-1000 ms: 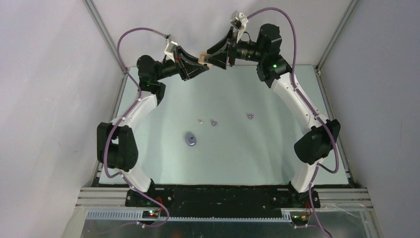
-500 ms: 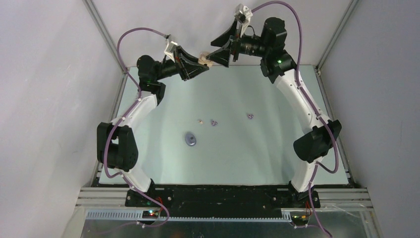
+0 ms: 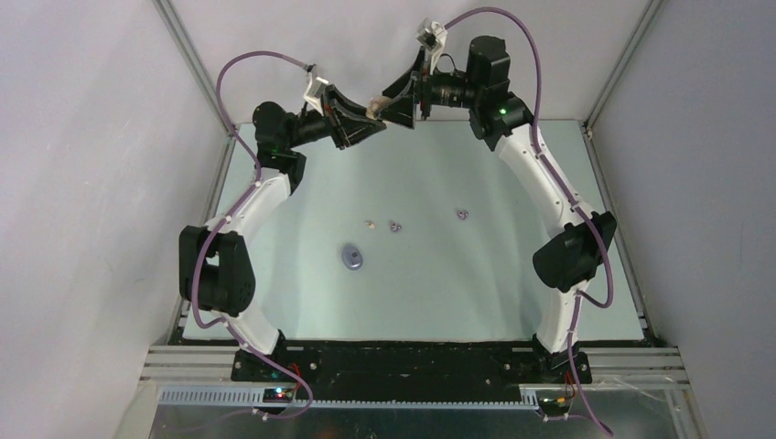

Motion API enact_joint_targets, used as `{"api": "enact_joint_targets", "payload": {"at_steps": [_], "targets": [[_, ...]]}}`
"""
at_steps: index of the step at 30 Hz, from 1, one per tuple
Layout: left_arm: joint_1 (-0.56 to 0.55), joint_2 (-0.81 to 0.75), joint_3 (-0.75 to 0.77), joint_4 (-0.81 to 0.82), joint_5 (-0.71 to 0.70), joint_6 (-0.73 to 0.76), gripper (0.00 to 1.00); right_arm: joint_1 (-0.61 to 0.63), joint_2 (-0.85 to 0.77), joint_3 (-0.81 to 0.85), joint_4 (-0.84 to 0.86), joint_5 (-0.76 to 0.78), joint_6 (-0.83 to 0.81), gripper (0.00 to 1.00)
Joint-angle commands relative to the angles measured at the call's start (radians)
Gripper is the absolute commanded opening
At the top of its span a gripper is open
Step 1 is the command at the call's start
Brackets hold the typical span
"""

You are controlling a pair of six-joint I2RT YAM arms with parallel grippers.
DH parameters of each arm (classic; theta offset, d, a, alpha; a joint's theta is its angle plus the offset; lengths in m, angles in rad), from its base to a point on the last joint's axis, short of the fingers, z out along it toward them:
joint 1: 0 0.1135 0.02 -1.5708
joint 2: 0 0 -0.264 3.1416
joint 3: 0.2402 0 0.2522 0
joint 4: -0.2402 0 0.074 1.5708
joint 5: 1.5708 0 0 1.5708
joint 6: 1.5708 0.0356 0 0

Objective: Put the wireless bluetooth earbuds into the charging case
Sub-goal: Adjust the left earbud in the left side groove of the charging case.

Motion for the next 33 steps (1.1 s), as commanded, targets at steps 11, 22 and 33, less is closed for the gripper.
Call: {"api": "enact_joint_targets", "payload": {"at_steps": [11,22,33], "targets": [[-0.001,-0.026,0.030,0.036,0.008,0.023,0.00,-0.012,0.024,0.061,0.013,0.047,0.056,0.66],[-0.001,-0.028,0.024,0.036,0.004,0.021,0.00,-0.017,0.030,0.057,-0.008,0.054,0.056,0.67],[0.036,-0.026,0.000,-0.034,-0.070,0.050,0.00,-0.121,-0.075,-0.060,0.129,-0.121,0.153,0.77]]}}
